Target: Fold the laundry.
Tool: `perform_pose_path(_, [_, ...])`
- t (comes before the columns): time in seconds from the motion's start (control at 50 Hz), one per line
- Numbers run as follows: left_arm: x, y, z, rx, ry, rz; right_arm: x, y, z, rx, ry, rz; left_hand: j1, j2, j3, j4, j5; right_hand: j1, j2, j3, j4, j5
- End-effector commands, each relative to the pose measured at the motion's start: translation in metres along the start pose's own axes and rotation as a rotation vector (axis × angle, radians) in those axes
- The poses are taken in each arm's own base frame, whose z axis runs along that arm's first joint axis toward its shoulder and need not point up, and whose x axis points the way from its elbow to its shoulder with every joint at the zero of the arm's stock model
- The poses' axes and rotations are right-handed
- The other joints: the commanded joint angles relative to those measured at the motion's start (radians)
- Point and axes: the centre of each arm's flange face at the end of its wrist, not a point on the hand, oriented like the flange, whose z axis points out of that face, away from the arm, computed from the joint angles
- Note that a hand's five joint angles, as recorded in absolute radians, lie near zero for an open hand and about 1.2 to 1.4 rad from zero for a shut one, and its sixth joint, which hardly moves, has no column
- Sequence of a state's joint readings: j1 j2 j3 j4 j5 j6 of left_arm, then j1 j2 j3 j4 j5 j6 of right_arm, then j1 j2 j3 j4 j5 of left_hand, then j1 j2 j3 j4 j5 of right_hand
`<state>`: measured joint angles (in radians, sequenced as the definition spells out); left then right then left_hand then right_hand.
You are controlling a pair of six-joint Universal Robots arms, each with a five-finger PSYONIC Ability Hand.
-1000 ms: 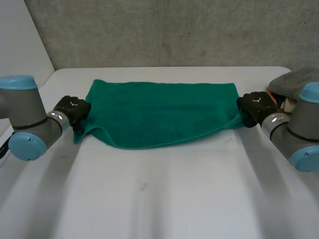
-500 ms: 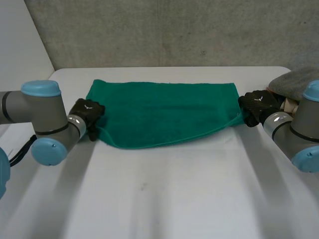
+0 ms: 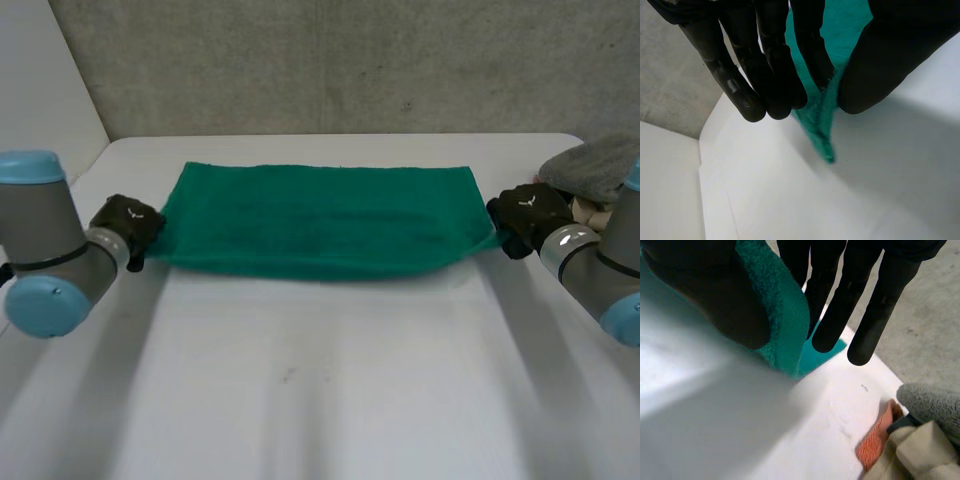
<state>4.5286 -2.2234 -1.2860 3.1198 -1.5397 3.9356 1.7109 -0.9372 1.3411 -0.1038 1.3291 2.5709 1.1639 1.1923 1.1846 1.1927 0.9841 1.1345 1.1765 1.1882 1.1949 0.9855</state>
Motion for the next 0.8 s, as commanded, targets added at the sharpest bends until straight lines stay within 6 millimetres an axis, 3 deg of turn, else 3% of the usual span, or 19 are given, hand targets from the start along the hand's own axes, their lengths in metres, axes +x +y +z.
perform_pose_path(0.02, [0.008,0.010,-0.058,-0.084,0.105,0.082,0.003,0.011,-0.040,-0.218,-0.120,-0.173,0.232,0.204,0.212,0.204,0.238,0.262,0.220,0.208,0.201,0.236])
perform_pose_path(0.12, [0.022,0.027,-0.103,-0.221,0.266,0.202,0.005,0.028,-0.084,-0.436,-0.305,-0.338,0.232,0.204,0.212,0.204,0.238,0.262,0.220,0.208,0.201,0.236])
perform_pose_path(0.18, [0.022,0.031,-0.112,-0.254,0.321,0.254,0.009,0.025,-0.082,-0.402,-0.275,-0.358,0.232,0.204,0.212,0.204,0.238,0.262,0.220,0.208,0.201,0.236])
perform_pose_path(0.24, [0.016,0.019,-0.105,-0.205,0.297,0.298,0.015,0.015,-0.069,-0.321,-0.180,-0.334,0.232,0.204,0.212,0.204,0.238,0.262,0.220,0.208,0.201,0.236])
perform_pose_path(0.44, [-0.006,-0.048,-0.031,0.084,0.062,0.223,0.022,0.000,-0.010,-0.118,-0.004,-0.170,0.232,0.204,0.212,0.204,0.238,0.262,0.220,0.208,0.201,0.236])
perform_pose_path(0.46, [-0.007,-0.054,-0.014,0.122,0.031,0.208,0.025,-0.001,0.000,-0.093,0.030,-0.159,0.232,0.204,0.212,0.204,0.238,0.262,0.220,0.208,0.201,0.236])
perform_pose_path(0.58, [-0.008,-0.062,0.044,0.192,-0.056,0.192,0.037,-0.011,0.043,0.031,0.191,-0.163,0.232,0.204,0.212,0.204,0.238,0.262,0.220,0.208,0.201,0.236])
perform_pose_path(0.8, [0.009,-0.062,0.087,0.226,-0.091,0.192,0.024,-0.007,0.103,0.148,0.272,-0.235,0.218,0.190,0.197,0.189,0.223,0.262,0.220,0.208,0.201,0.236])
